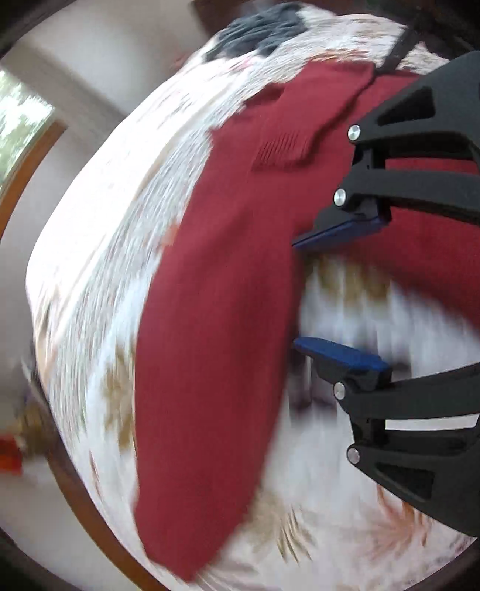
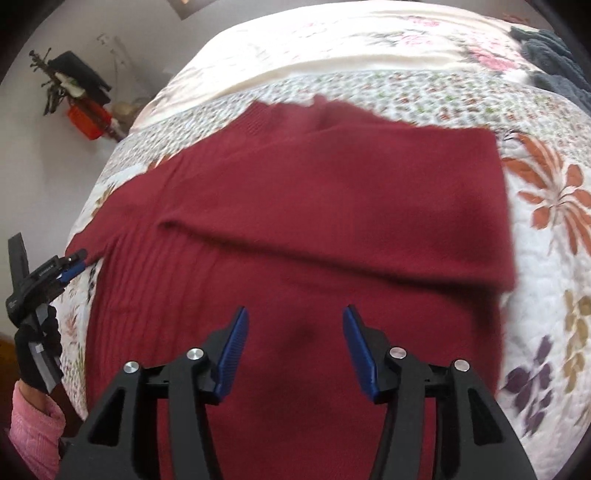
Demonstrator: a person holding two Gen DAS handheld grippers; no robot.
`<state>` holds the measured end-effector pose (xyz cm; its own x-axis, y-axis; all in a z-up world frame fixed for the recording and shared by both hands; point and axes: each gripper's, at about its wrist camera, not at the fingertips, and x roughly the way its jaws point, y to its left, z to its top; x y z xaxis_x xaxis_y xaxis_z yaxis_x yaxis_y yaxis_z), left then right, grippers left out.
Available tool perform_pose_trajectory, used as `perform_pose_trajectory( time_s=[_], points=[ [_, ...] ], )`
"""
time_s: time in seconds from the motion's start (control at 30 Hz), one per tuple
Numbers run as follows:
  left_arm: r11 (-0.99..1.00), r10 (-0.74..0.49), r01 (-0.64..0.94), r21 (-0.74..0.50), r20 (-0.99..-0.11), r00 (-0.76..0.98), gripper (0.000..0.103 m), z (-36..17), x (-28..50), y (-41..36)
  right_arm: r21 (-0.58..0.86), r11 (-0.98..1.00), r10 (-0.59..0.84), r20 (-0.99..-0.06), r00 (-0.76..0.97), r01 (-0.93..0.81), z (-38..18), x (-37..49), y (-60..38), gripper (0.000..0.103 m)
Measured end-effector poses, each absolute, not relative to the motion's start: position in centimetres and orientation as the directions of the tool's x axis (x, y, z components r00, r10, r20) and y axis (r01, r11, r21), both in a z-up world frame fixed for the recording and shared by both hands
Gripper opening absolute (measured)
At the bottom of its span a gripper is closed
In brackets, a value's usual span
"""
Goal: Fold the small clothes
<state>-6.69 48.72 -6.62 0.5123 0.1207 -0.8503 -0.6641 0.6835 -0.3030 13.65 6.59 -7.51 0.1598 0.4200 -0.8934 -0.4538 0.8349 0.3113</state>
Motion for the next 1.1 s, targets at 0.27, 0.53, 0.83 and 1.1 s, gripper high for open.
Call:
perform_pose_trajectory(
  time_s=[0.27, 0.53, 0.83, 1.1],
  points=[
    [0.447, 0.201, -0.811, -0.378, -0.841, 0.503, 0.050, -8.6, -13.2, 58.6, 0.315, 0.810, 0.425, -0.896, 0.126, -0.495, -8.8, 10.5, 9.6, 0.054],
    [0.336, 0.238, -0.793, -0.509, -0.768, 0.594, 0.050, -9.9, -14.2, 64.2, 0.281, 0.830, 0.386, -0.913, 0.133, -0.481, -9.8, 10.1, 10.0, 0.054],
    [0.331, 0.295, -0.805, -0.493, -0.756, 0.585, 0.038, -10.3, -12.7, 67.4, 0.264, 0.840, 0.367, -0.920, 0.139, -0.475, -10.4, 10.4, 9.9, 0.054],
    [0.381, 0.306, -0.793, -0.475, -0.745, 0.593, 0.010, -8.5, -11.9, 67.3, 0.263, 0.840, 0.367, -0.920, 0.139, -0.474, -10.5, 10.5, 9.7, 0.054]
  ],
)
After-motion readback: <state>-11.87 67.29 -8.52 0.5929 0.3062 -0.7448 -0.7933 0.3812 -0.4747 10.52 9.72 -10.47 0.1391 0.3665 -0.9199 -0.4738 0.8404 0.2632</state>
